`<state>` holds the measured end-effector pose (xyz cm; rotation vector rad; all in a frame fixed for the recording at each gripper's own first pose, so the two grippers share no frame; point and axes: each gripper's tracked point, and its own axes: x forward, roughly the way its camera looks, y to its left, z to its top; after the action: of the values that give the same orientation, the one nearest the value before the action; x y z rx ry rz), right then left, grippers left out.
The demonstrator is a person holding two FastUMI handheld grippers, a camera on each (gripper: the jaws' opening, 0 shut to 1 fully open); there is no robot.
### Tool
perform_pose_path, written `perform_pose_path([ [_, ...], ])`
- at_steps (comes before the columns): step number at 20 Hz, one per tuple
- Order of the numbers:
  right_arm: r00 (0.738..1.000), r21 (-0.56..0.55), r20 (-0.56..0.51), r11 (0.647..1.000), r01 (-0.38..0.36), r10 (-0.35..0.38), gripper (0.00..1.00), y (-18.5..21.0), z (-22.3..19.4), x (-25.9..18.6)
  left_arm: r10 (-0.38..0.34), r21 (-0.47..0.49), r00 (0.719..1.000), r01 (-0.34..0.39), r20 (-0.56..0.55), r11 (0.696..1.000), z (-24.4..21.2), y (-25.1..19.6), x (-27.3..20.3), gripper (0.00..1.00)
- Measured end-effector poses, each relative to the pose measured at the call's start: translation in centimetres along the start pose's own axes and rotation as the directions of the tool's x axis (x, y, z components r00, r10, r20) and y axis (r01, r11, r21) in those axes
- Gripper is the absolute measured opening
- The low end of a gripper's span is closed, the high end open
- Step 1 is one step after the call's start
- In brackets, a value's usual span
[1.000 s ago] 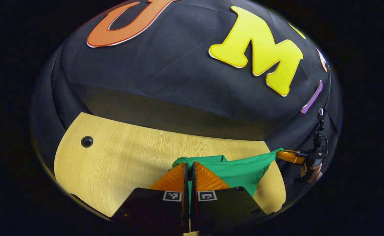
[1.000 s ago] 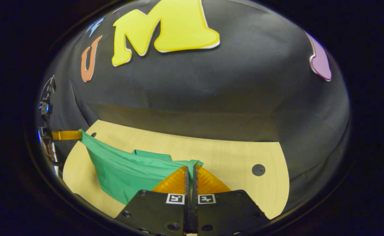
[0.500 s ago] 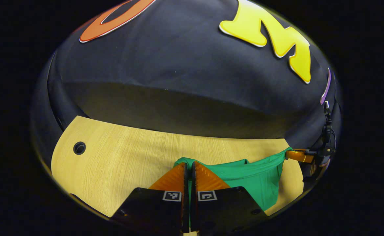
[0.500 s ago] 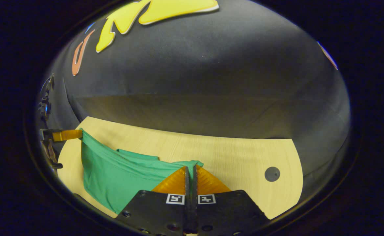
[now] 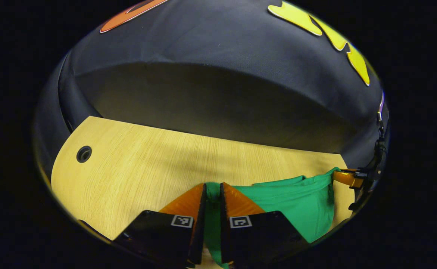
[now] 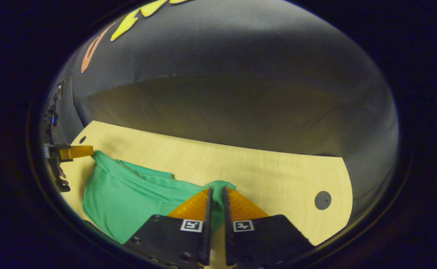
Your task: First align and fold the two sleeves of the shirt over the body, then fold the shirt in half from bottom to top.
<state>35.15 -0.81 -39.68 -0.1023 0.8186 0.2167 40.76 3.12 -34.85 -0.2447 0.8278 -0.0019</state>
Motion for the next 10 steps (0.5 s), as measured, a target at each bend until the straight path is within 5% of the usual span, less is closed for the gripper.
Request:
perform_pose_path([
  [1, 1.0, 0.0, -0.001, 1.0, 0.006, -0.006, 0.23, -0.1, -0.1, 0.0, 0.006, -0.001, 1.0, -0.006, -0.007, 1.0, -0.2, 0.1, -0.4, 0.37],
  [3, 0.999, 0.006, 0.023, 1.0, 0.027, -0.027, 0.53, -0.4, 0.4, -0.8, 0.029, 0.009, 1.0, -0.028, -0.007, 1.0, -0.3, 0.5, -1.0, 0.95],
  [4, 0.999, 0.01, 0.04, 0.999, 0.035, -0.035, 0.68, -0.5, 1.0, -1.4, 0.042, 0.018, 0.999, -0.042, -0.001, 0.999, 0.1, 0.8, -1.8, 0.87],
  [5, 0.998, 0.013, 0.052, 0.999, 0.046, -0.047, 0.84, -0.6, 1.1, -1.9, 0.056, 0.027, 0.998, -0.056, 0.013, 0.998, 0.3, 1.1, -1.9, 0.99],
  [6, 0.996, 0.012, 0.069, 0.998, 0.059, -0.06, 0.99, -0.7, 1.6, -2.8, 0.065, 0.03, 0.997, -0.066, 0.035, 0.997, 0.9, 1.2, -2.5, 0.99],
  [10, 0.987, 0.043, 0.141, 0.997, 0.071, -0.076, 0.99, 0.2, 3.0, -7.2, 0.087, 0.02, 0.987, -0.091, 0.132, 0.996, 3.2, 0.5, -3.7, 0.99],
])
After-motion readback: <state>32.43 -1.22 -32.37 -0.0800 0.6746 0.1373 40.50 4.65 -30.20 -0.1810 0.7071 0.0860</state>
